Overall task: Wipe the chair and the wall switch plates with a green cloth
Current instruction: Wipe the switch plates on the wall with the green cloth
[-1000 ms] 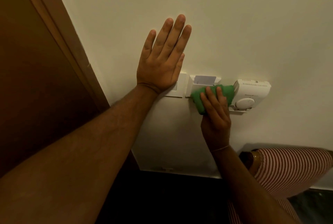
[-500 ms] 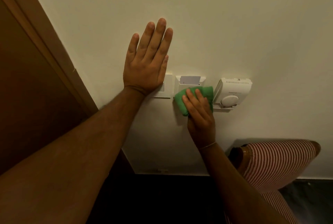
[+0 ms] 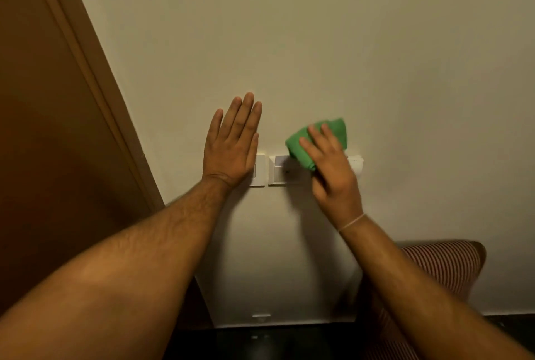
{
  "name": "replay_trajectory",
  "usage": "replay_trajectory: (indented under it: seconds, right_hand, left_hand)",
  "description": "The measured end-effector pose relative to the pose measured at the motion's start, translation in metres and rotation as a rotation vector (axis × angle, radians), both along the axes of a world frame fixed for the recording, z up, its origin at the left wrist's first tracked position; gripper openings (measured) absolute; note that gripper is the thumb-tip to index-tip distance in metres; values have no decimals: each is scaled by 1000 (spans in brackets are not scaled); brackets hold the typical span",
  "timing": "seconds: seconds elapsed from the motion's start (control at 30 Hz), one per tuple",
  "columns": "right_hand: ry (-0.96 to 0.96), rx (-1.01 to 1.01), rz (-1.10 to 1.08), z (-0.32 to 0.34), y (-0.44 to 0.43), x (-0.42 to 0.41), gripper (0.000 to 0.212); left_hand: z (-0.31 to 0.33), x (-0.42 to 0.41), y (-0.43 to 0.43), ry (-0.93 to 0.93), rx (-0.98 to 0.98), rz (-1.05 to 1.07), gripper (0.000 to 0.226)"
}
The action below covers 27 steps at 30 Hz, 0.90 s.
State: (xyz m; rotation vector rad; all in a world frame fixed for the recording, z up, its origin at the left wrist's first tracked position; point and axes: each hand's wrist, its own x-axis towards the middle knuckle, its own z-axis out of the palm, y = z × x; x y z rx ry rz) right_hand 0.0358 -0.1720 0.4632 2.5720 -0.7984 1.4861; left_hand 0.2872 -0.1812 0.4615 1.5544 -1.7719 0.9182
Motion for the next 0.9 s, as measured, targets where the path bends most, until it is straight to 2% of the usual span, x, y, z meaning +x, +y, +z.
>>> replay_trajectory:
  seconds: [0.13, 0.2, 0.37, 0.47, 0.57, 0.73, 0.87, 0.9]
  right_hand:
    - [-9, -240, -146, 85, -9, -17, 39]
    - [-18, -290, -178, 109, -11, -26, 46]
    - [-39, -272, -194, 106, -11, -55, 60]
    - [-36, -124, -234, 59, -7, -86, 65]
    - [10, 65, -269, -7, 3, -126, 63]
    - [216, 413, -298, -138, 29, -210, 55]
    - [344, 576, -315, -249, 55, -266, 47]
    - [352, 624, -345, -276, 65, -277, 53]
  left_hand:
    - [39, -16, 25, 33, -55, 2, 64]
    - [62, -23, 32, 55, -63, 26, 66]
    - [82, -71, 39, 176, -17, 12, 71]
    - [47, -123, 43, 236, 66, -70, 71]
    - [-18, -176, 56, 248, 233, -158, 72]
    - [-145, -251, 79, 242, 460, -228, 69]
    - [-237, -278, 98, 239, 641, -260, 67]
    - [-259, -283, 103, 244, 688, -277, 67]
